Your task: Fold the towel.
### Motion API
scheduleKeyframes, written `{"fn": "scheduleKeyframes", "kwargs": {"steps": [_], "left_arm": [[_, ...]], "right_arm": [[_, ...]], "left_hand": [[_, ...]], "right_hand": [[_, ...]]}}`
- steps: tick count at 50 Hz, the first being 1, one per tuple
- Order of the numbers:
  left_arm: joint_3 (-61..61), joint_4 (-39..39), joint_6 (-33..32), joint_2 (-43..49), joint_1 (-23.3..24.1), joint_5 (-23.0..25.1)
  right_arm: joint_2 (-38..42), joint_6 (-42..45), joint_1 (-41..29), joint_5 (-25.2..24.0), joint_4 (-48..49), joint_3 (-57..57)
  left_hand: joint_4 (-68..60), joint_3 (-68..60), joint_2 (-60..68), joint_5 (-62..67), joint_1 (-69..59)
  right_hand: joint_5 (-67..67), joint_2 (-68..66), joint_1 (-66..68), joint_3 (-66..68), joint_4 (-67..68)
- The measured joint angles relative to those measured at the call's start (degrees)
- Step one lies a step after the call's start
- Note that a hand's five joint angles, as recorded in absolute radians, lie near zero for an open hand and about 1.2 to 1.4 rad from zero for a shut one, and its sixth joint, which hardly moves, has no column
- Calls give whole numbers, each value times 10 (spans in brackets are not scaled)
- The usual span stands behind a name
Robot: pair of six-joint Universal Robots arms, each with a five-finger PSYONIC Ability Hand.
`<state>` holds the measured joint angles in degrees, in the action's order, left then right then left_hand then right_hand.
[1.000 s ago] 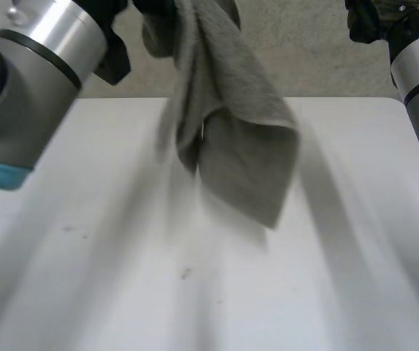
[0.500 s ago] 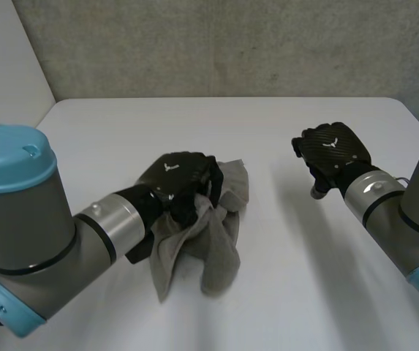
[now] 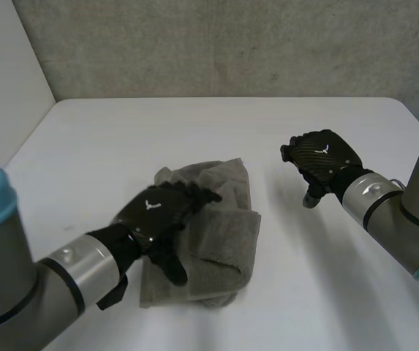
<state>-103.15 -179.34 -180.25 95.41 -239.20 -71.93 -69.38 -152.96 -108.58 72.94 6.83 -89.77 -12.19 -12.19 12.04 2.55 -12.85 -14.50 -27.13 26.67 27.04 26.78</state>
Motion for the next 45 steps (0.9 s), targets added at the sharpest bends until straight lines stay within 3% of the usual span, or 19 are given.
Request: {"fn": "scheduleKeyframes", "kwargs": {"steps": [7, 13, 22, 36, 45], "left_arm": [[-8, 0, 74, -41, 0, -15], [-25, 8, 127, -37, 1, -82], [-38, 38, 130, 7, 3, -176], [-36, 34, 128, 91, 45, -198], [-23, -15, 126, 134, 57, -223]], "right_arm": [[5, -33, 0, 6, 1, -13], [16, -100, 1, 7, 4, -27], [35, -122, 0, 6, 6, -34], [40, -117, -1, 7, 11, -38], [41, -109, -1, 7, 19, -44]], "left_hand": [[0, 0, 0, 0, 0], [0, 0, 1, 0, 0], [-29, -29, 31, 26, -21], [-94, -94, 96, 91, -86], [-98, -98, 100, 95, -90]], "right_hand": [[0, 0, 0, 0, 0], [-2, 0, 0, 0, 0], [-1, 0, 0, 0, 0], [-2, 0, 0, 0, 0], [-1, 0, 0, 0, 0]]}}
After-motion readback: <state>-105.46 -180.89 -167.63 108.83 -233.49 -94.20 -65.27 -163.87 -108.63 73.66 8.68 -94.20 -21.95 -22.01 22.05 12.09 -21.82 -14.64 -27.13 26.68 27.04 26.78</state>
